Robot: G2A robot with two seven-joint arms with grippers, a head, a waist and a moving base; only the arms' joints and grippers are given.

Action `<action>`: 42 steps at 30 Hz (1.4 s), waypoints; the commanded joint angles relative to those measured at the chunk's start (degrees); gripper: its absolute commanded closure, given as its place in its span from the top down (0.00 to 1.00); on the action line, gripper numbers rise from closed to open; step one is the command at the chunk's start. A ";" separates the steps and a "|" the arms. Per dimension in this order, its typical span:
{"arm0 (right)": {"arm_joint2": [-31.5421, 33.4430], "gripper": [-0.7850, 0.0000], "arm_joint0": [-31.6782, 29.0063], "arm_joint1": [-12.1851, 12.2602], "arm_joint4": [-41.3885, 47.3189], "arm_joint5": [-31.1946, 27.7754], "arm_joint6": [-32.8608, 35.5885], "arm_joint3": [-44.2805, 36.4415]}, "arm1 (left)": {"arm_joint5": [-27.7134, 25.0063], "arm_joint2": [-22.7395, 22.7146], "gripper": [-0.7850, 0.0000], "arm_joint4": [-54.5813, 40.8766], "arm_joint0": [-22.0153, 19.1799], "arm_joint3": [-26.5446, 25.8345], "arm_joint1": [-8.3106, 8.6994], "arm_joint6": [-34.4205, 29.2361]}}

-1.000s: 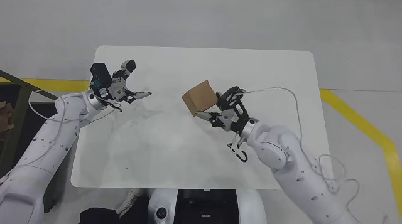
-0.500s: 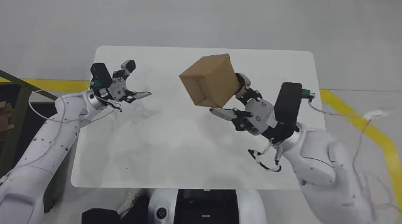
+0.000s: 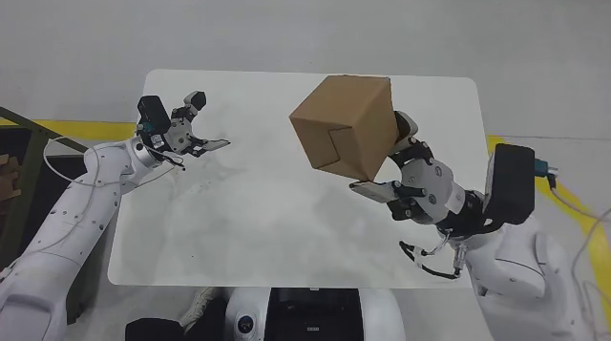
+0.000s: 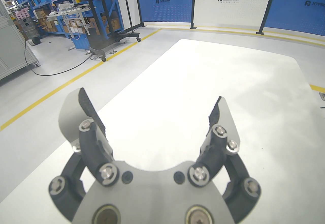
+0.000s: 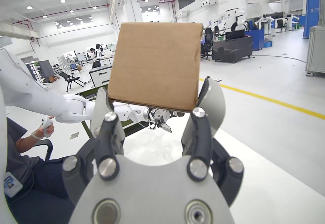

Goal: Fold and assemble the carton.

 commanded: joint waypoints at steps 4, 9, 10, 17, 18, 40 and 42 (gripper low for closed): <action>-0.47 0.43 0.62 0.04 0.33 1.78 1.84 1.72 | 0.00 0.00 1.00 0.00 0.00 0.00 0.00 0.00; -3.22 0.42 2.56 -0.06 -0.75 3.89 5.13 5.69 | 0.00 0.00 1.00 0.00 0.00 0.00 0.00 0.00; -4.02 0.42 3.10 -0.11 -1.02 4.47 5.82 6.73 | 0.00 0.00 1.00 0.00 0.00 0.00 0.00 0.00; -10.82 0.44 8.09 -0.65 -4.66 9.94 13.97 16.10 | 0.00 0.00 1.00 0.00 0.00 0.00 0.00 0.00; -11.80 0.44 8.64 -0.78 -4.95 10.88 14.60 17.74 | 0.00 0.00 1.00 0.00 0.00 0.00 0.00 0.00; -21.39 0.45 12.82 -2.13 -21.61 22.32 18.79 32.04 | 0.00 0.00 1.00 0.00 0.00 0.00 0.00 0.00; -22.12 0.47 13.09 -2.29 -22.59 22.99 18.98 32.73 | 0.00 0.00 1.00 0.00 0.00 0.00 0.00 0.00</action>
